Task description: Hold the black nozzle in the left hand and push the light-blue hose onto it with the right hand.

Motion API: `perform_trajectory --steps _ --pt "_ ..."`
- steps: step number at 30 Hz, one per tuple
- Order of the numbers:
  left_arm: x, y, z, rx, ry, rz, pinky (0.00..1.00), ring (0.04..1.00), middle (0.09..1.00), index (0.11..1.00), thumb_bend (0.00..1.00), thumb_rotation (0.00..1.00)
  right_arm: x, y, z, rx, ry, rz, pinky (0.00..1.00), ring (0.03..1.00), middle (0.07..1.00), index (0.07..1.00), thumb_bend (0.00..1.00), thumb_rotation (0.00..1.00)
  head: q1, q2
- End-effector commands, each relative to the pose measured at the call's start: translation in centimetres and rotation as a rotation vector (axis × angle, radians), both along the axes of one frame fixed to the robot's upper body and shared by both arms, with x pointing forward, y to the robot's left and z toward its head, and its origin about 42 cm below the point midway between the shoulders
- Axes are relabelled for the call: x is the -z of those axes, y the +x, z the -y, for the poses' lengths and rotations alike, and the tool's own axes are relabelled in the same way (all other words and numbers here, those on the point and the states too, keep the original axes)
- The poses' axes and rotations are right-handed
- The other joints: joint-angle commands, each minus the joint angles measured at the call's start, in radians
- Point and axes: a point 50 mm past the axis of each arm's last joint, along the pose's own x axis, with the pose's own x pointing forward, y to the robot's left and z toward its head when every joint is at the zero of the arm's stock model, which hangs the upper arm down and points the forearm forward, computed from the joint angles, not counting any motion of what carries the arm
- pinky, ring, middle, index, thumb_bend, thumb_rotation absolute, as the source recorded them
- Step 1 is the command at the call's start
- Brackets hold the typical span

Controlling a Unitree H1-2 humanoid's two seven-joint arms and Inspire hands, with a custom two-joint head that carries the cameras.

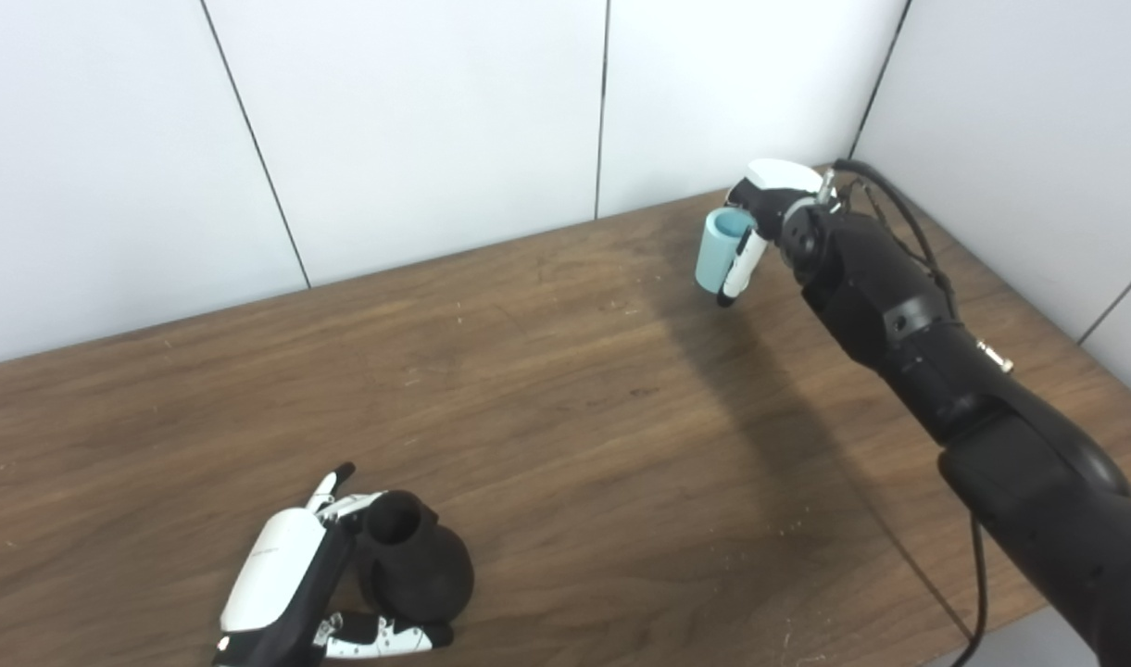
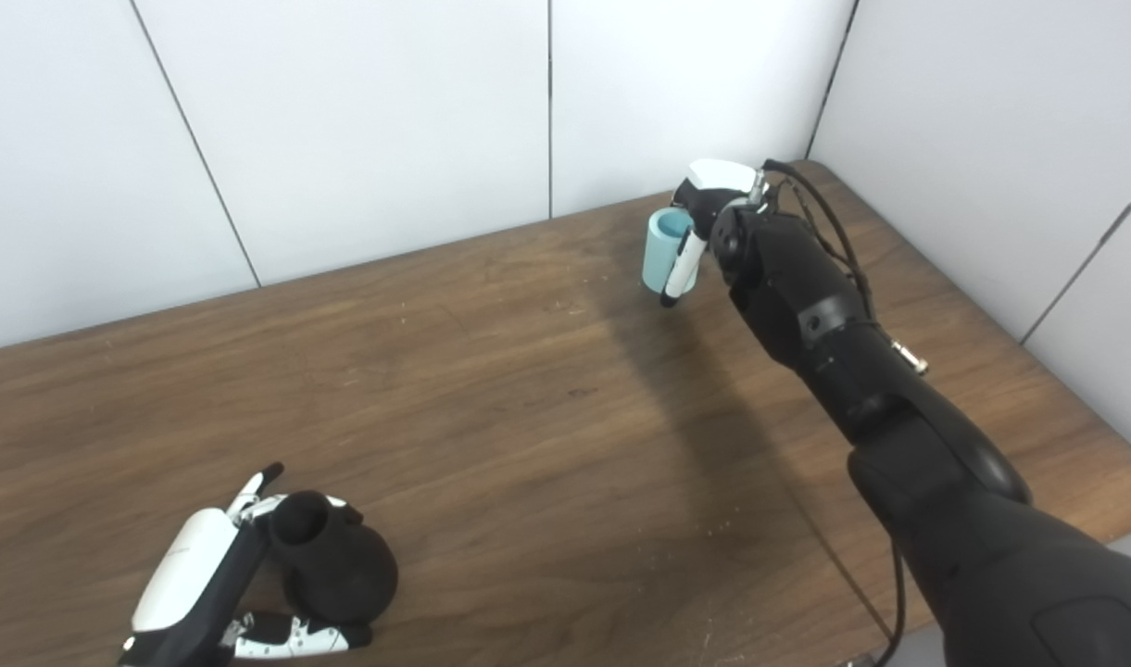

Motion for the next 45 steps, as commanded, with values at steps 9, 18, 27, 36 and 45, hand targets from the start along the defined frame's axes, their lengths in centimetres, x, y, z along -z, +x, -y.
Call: perform_trajectory --steps 9,18,27,36,45 --pt "1.6 -0.5 -1.0 -0.038 0.086 -0.078 1.00 0.706 0.477 0.494 0.52 0.00 -2.5 0.6 0.9 -0.015 -0.054 0.115 0.50 0.550 0.639 0.621 0.80 0.00 0.005 0.007" --pt "1.6 -0.6 -0.8 -0.039 0.090 -0.074 1.00 0.706 0.483 0.490 0.52 0.00 -2.7 0.7 1.1 -0.012 -0.039 0.113 0.52 0.591 0.687 0.662 0.81 0.00 0.008 0.008" --pt "1.5 -0.5 -0.7 -0.038 0.096 -0.069 1.00 0.705 0.483 0.490 0.52 0.00 -3.3 1.3 0.8 -0.017 -0.023 0.103 0.63 0.726 0.800 0.763 0.87 0.02 0.014 0.009" --pt "1.5 -0.6 -0.5 -0.039 0.096 -0.074 1.00 0.702 0.479 0.493 0.52 0.00 -4.2 1.6 0.6 -0.033 -0.033 0.126 0.63 0.739 0.821 0.783 0.89 0.05 0.018 0.011" --pt "1.4 -0.5 -0.3 -0.041 0.091 -0.078 1.00 0.700 0.471 0.498 0.52 0.00 -4.8 1.6 0.3 -0.039 -0.019 0.147 0.43 0.529 0.637 0.772 0.90 0.03 0.025 0.019"
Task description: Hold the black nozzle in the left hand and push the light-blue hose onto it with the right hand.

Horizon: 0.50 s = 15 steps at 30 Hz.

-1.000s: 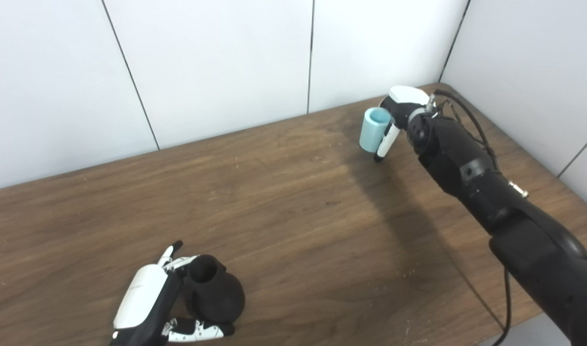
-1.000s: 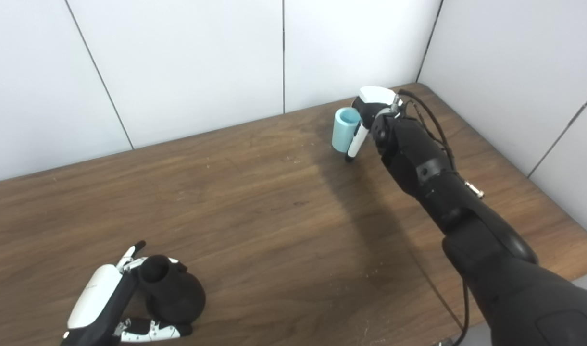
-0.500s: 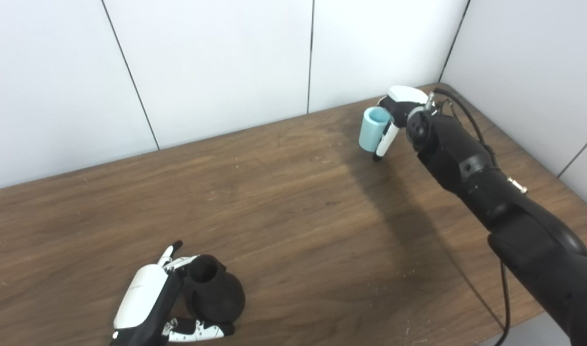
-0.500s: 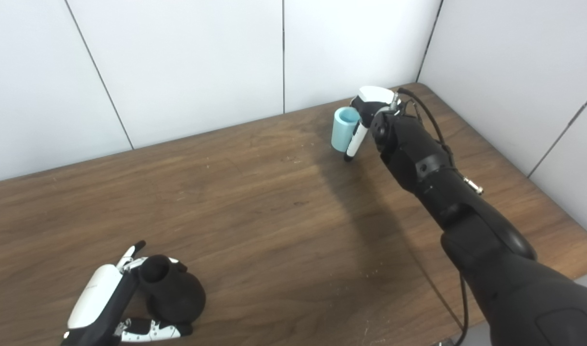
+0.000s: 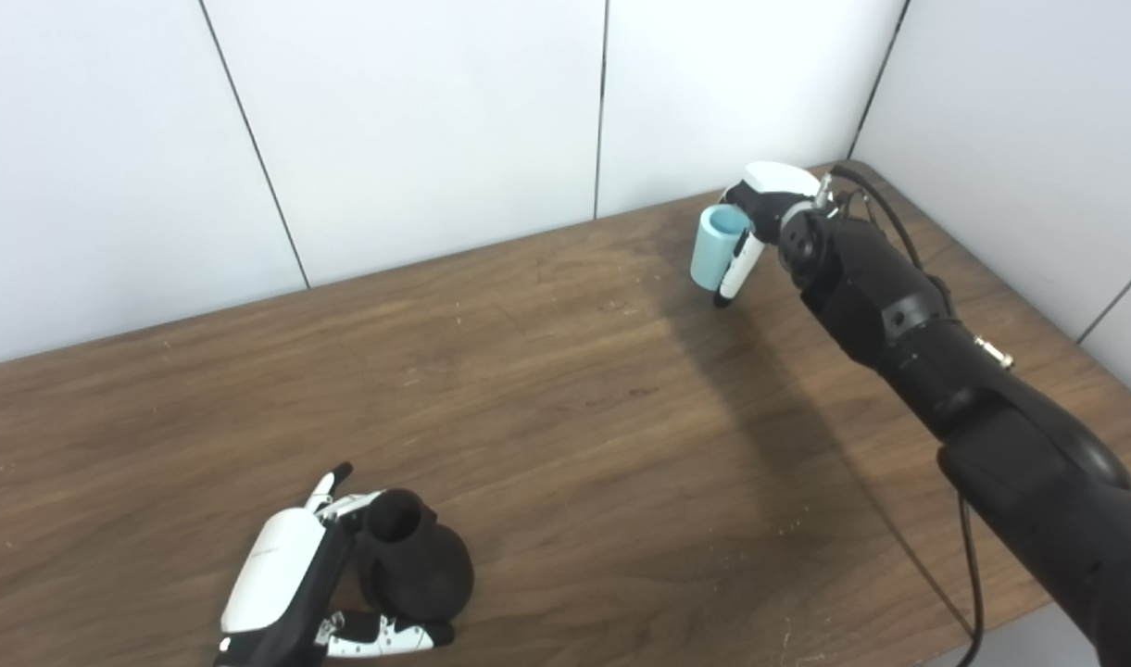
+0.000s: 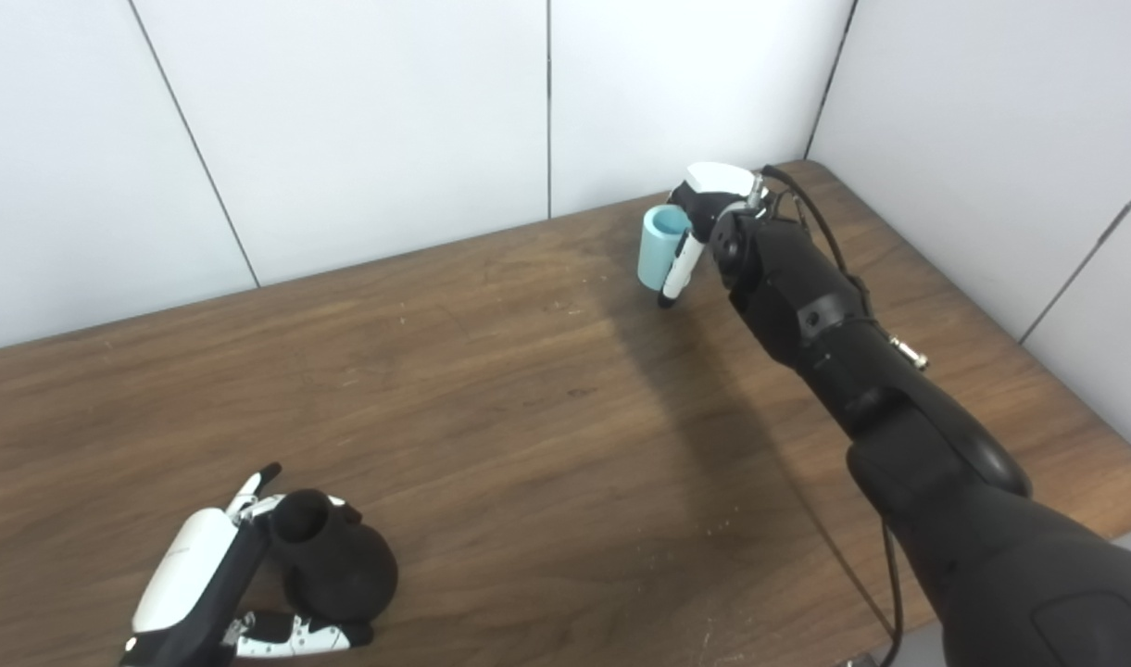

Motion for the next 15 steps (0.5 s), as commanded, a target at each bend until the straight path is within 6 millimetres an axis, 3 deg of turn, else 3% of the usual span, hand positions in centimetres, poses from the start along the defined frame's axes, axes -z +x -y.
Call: perform_trajectory --steps 1,4,6,8,9,10,12,14,15 --pt "1.44 -0.41 -0.69 -0.023 0.091 -0.073 1.00 0.700 0.471 0.498 0.52 0.00 -5.18 0.96 0.35 -0.017 -0.033 0.129 0.38 0.466 0.561 0.770 0.90 0.02 -0.001 0.002" --pt "1.47 -0.47 -0.62 -0.023 0.089 -0.075 1.00 0.699 0.471 0.498 0.52 0.00 -5.49 0.91 0.18 -0.019 -0.029 0.133 0.42 0.519 0.622 0.762 0.91 0.02 0.000 0.002" --pt "1.53 -0.50 -0.54 -0.023 0.088 -0.076 1.00 0.698 0.471 0.498 0.52 0.00 -5.62 0.90 0.08 -0.022 -0.029 0.135 0.36 0.447 0.549 0.756 0.91 0.01 0.001 0.003" --pt "1.53 -0.52 -0.48 -0.023 0.088 -0.077 1.00 0.698 0.471 0.498 0.52 0.00 -5.63 0.92 0.08 -0.024 -0.031 0.134 0.40 0.497 0.621 0.755 0.91 0.01 0.003 0.005" --pt "1.52 -0.53 -0.46 -0.022 0.088 -0.078 1.00 0.698 0.466 0.501 0.52 0.00 -5.62 0.94 0.09 -0.025 -0.032 0.133 0.52 0.609 0.692 0.750 0.91 0.01 0.003 0.005" --pt "1.50 -0.53 -0.45 -0.022 0.088 -0.078 1.00 0.698 0.464 0.502 0.52 0.00 -5.64 0.90 0.04 -0.027 -0.034 0.133 0.56 0.647 0.716 0.748 0.92 0.01 0.003 0.005" --pt "1.46 -0.50 -0.42 -0.022 0.088 -0.078 1.00 0.698 0.460 0.505 0.52 0.00 -5.67 0.85 0.02 -0.029 -0.036 0.133 0.54 0.642 0.728 0.748 0.92 0.01 0.006 0.007" --pt "1.41 -0.48 -0.40 -0.022 0.088 -0.078 1.00 0.698 0.458 0.505 0.52 0.00 -5.63 0.87 0.03 -0.030 -0.037 0.132 0.54 0.626 0.696 0.747 0.91 0.01 0.006 0.009" --pt "1.40 -0.47 -0.39 -0.022 0.087 -0.078 1.00 0.698 0.458 0.506 0.52 0.00 -5.61 0.89 0.03 -0.030 -0.037 0.132 0.34 0.402 0.455 0.746 0.92 0.00 0.006 0.009"
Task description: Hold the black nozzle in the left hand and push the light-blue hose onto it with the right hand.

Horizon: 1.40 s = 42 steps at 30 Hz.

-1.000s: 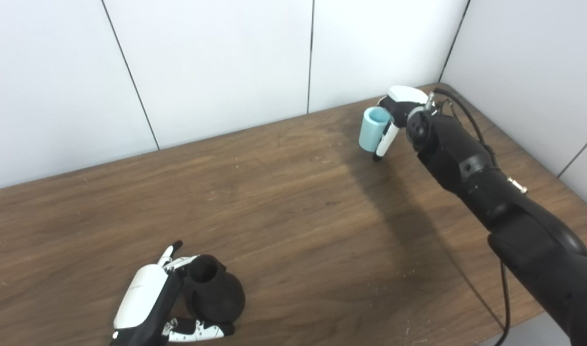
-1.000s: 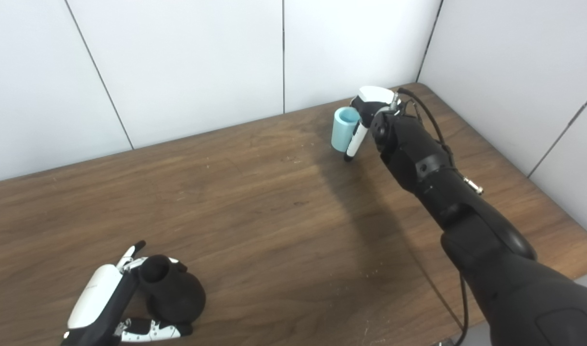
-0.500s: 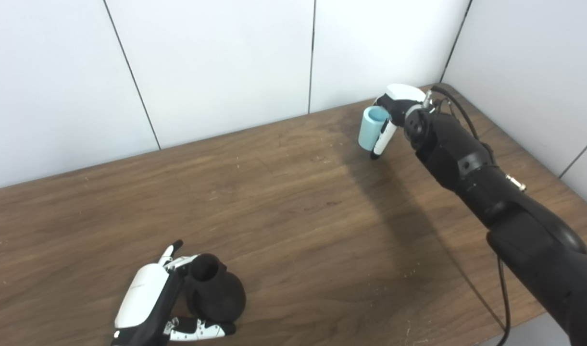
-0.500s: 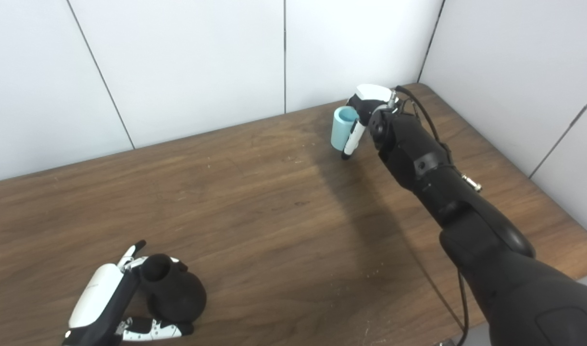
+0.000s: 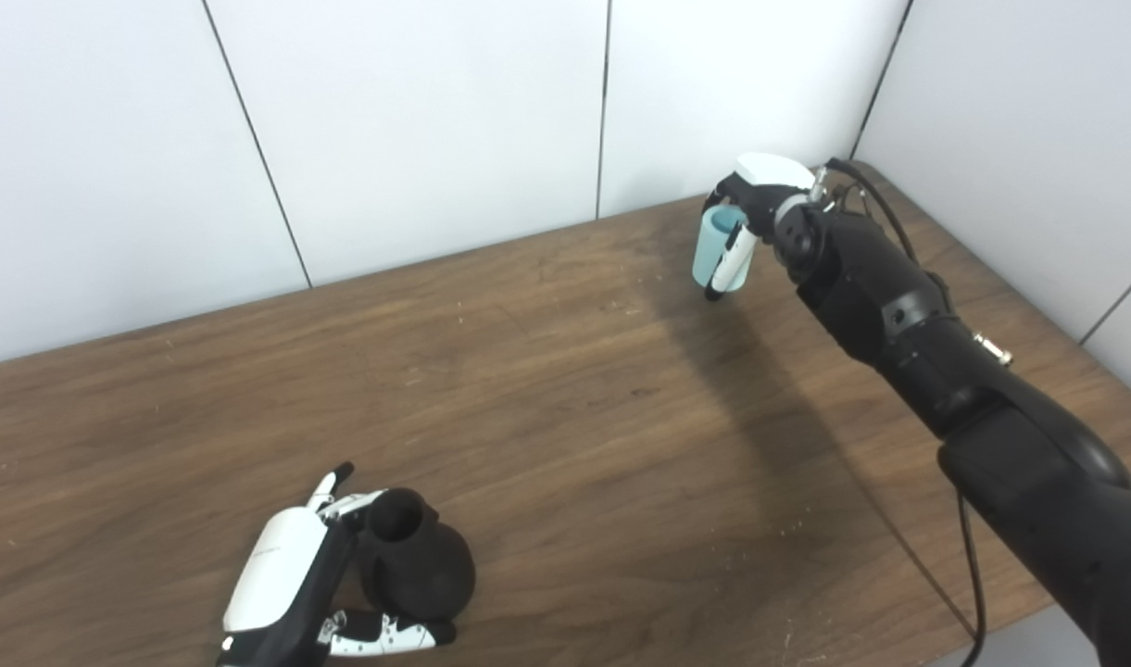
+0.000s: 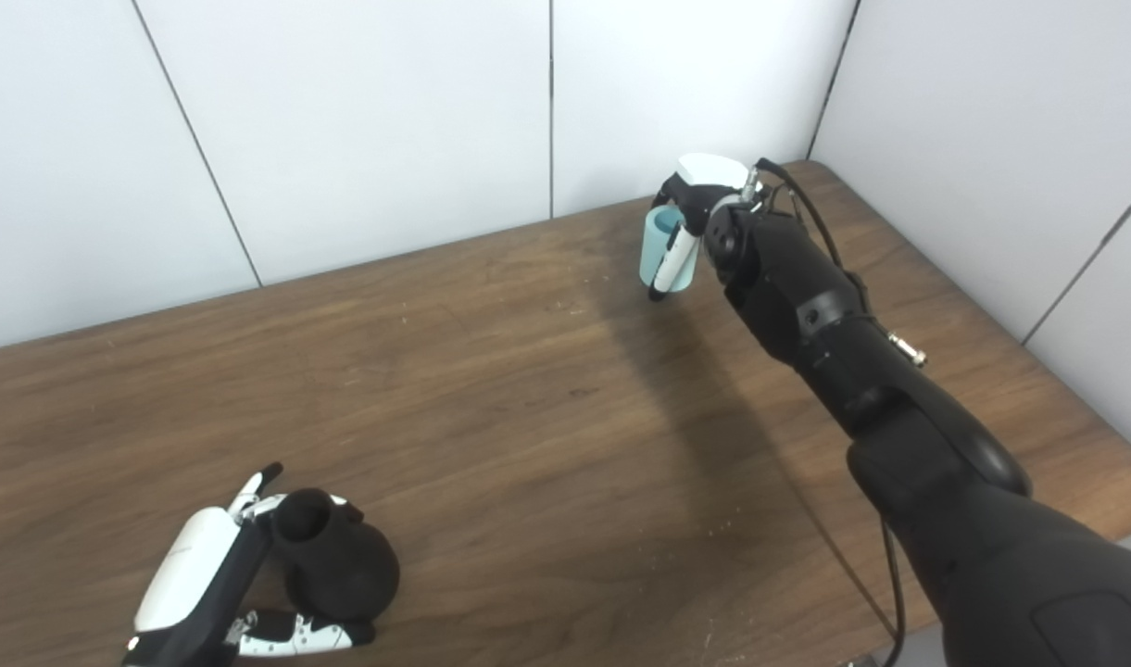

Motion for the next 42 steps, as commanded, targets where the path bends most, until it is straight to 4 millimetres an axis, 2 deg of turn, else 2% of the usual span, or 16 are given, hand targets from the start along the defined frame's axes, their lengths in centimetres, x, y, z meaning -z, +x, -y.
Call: perform_trajectory --steps 1,3,4,6,11,12,13,14,16,26,33,35,36,37,39,42 --pt "1.4 -0.4 -0.7 -0.019 0.090 -0.074 1.00 0.698 0.458 0.506 0.52 0.00 -4.8 0.9 0.5 -0.010 -0.040 0.111 0.28 0.326 0.373 0.745 0.92 0.00 -0.001 0.001" --pt "1.4 -0.5 -0.6 -0.020 0.091 -0.074 1.00 0.698 0.458 0.506 0.52 0.00 -4.8 1.0 0.4 -0.011 -0.037 0.110 0.18 0.227 0.299 0.742 0.92 0.00 -0.002 0.002" --pt "1.4 -0.5 -0.6 -0.020 0.091 -0.074 1.00 0.698 0.458 0.506 0.52 0.00 -4.8 1.0 0.4 -0.011 -0.038 0.109 0.16 0.209 0.286 0.742 0.92 0.00 -0.001 0.002" --pt "1.5 -0.5 -0.6 -0.019 0.092 -0.074 1.00 0.698 0.458 0.506 0.52 0.00 -4.8 1.0 0.3 -0.011 -0.038 0.107 0.21 0.270 0.334 0.745 0.92 0.00 0.000 0.003" --pt "1.3 -0.5 -0.6 -0.019 0.092 -0.074 1.00 0.697 0.458 0.506 0.52 0.00 -4.5 1.0 0.5 -0.006 -0.034 0.098 0.13 0.184 0.270 0.743 0.92 0.00 0.000 0.006" --pt "1.3 -0.5 -0.6 -0.019 0.093 -0.074 1.00 0.697 0.458 0.506 0.52 0.00 -4.5 1.0 0.5 -0.005 -0.035 0.096 0.30 0.373 0.466 0.742 0.91 0.00 0.000 0.006" --pt "1.3 -0.5 -0.6 -0.020 0.093 -0.074 1.00 0.697 0.458 0.506 0.52 0.00 -4.5 1.0 0.6 -0.005 -0.039 0.091 0.41 0.491 0.587 0.741 0.91 0.00 -0.001 0.007" --pt "1.3 -0.5 -0.6 -0.020 0.093 -0.074 1.00 0.697 0.459 0.505 0.52 0.00 -4.6 1.0 0.6 -0.005 -0.043 0.086 0.54 0.608 0.672 0.732 0.91 0.00 -0.001 0.007" --pt "1.3 -0.5 -0.6 -0.019 0.094 -0.075 1.00 0.697 0.459 0.505 0.52 0.00 -4.6 1.1 0.6 -0.005 -0.051 0.080 0.63 0.687 0.731 0.722 0.92 0.00 -0.001 0.008" --pt "1.1 -0.4 -0.5 -0.018 0.093 -0.075 1.00 0.697 0.459 0.505 0.52 0.00 -4.0 1.2 0.7 -0.011 -0.061 0.063 0.54 0.597 0.662 0.681 0.90 0.00 0.006 0.011" --pt "0.9 -0.3 -0.6 -0.021 0.095 -0.073 1.00 0.697 0.458 0.505 0.52 0.00 -3.6 1.2 0.6 -0.014 -0.088 0.044 0.51 0.573 0.638 0.651 0.89 0.00 0.007 0.013" --pt "0.9 -0.3 -0.6 -0.022 0.095 -0.073 1.00 0.697 0.457 0.505 0.52 0.00 -3.6 1.1 0.5 -0.017 -0.091 0.046 0.48 0.541 0.605 0.627 0.88 0.00 0.008 0.014" --pt "0.9 -0.3 -0.6 -0.023 0.095 -0.073 1.00 0.697 0.454 0.507 0.52 0.00 -3.6 1.1 0.4 -0.020 -0.094 0.054 0.46 0.508 0.527 0.555 0.67 0.00 0.008 0.014" --pt "0.9 -0.4 -0.6 -0.024 0.094 -0.073 1.00 0.697 0.453 0.508 0.52 0.00 -3.6 1.0 0.4 -0.022 -0.096 0.059 0.44 0.463 0.506 0.525 0.58 0.00 0.008 0.014" --pt "1.0 -0.4 -0.6 -0.025 0.093 -0.074 1.00 0.696 0.452 0.508 0.52 0.00 -3.8 0.8 0.3 -0.028 -0.101 0.076 0.41 0.439 0.494 0.507 0.54 0.00 0.008 0.014" --pt "1.0 -0.5 -0.6 -0.027 0.092 -0.075 1.00 0.696 0.451 0.508 0.52 0.00 -4.0 0.7 0.2 -0.037 -0.105 0.112 0.39 0.434 0.489 0.491 0.52 0.00 0.008 0.015"
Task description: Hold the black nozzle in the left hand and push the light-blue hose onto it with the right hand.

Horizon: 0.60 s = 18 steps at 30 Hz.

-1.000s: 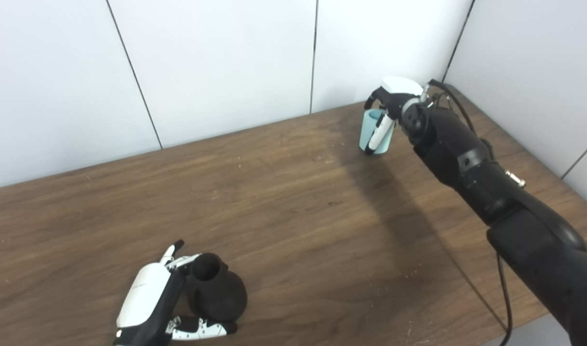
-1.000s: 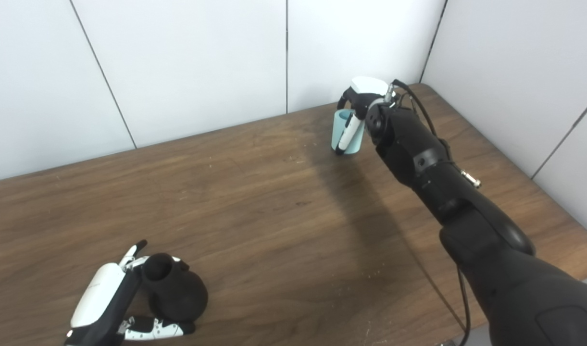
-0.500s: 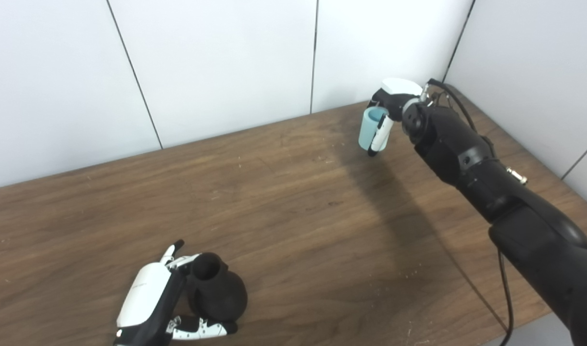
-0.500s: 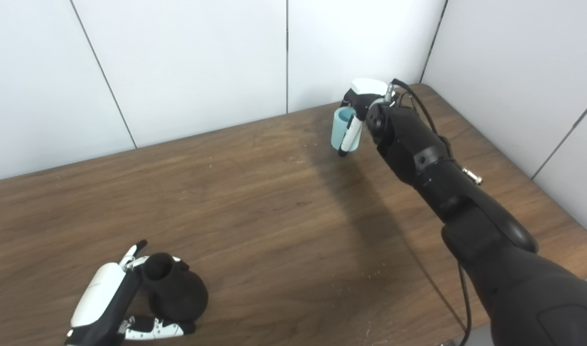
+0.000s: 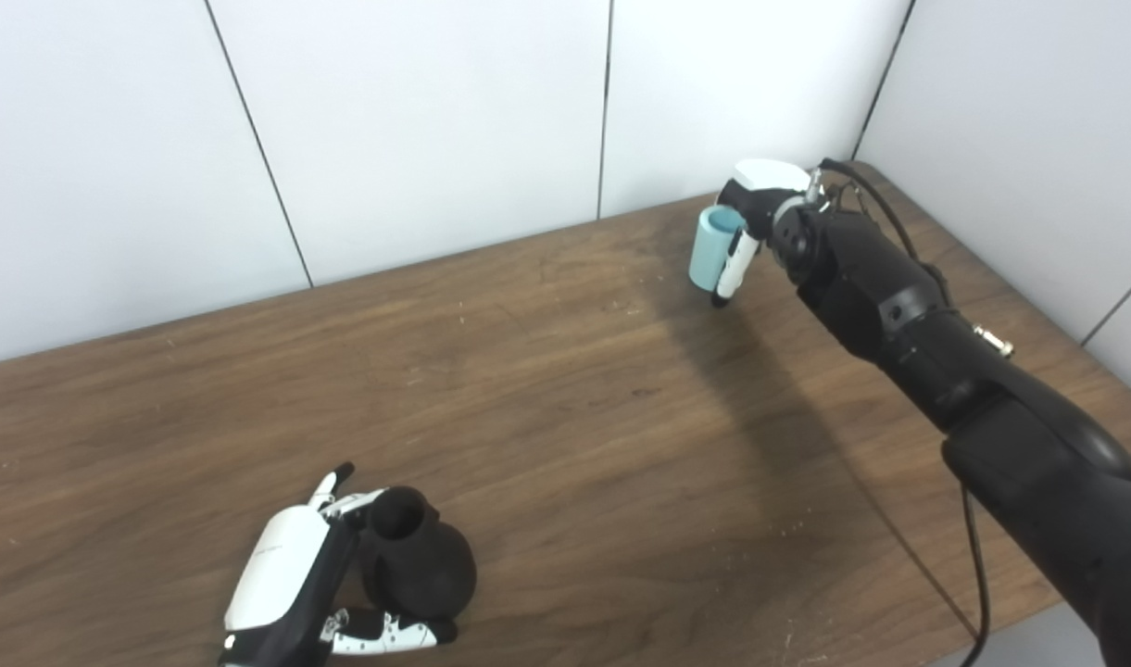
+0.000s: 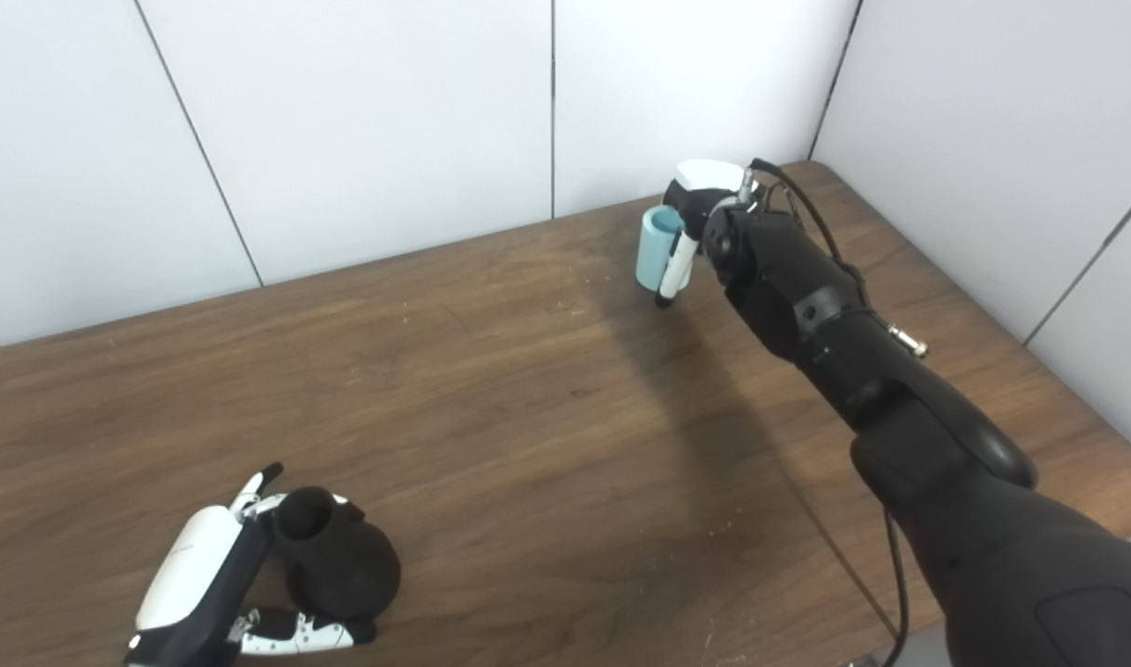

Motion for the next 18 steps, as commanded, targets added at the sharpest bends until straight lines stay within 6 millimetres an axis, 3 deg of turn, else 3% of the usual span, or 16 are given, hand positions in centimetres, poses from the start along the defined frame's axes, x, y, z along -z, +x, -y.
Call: perform_trajectory --steps 1,9,18 --pt "1.34 -0.43 -0.75 -0.017 0.083 -0.067 1.00 0.696 0.451 0.508 0.52 0.00 -3.87 0.48 0.66 -0.014 -0.042 0.131 0.38 0.432 0.490 0.490 0.52 0.00 0.000 0.001" --pt "1.37 -0.35 -0.41 -0.015 0.079 -0.067 1.00 0.696 0.451 0.509 0.52 0.00 -4.19 0.48 0.68 -0.016 -0.027 0.211 0.33 0.425 0.491 0.488 0.50 0.00 0.004 0.003" --pt "1.40 -0.42 -0.46 -0.015 0.086 -0.063 1.00 0.696 0.452 0.508 0.52 0.00 -4.24 0.03 0.59 -0.019 -0.027 0.223 0.34 0.421 0.495 0.483 0.50 0.00 0.013 0.007"
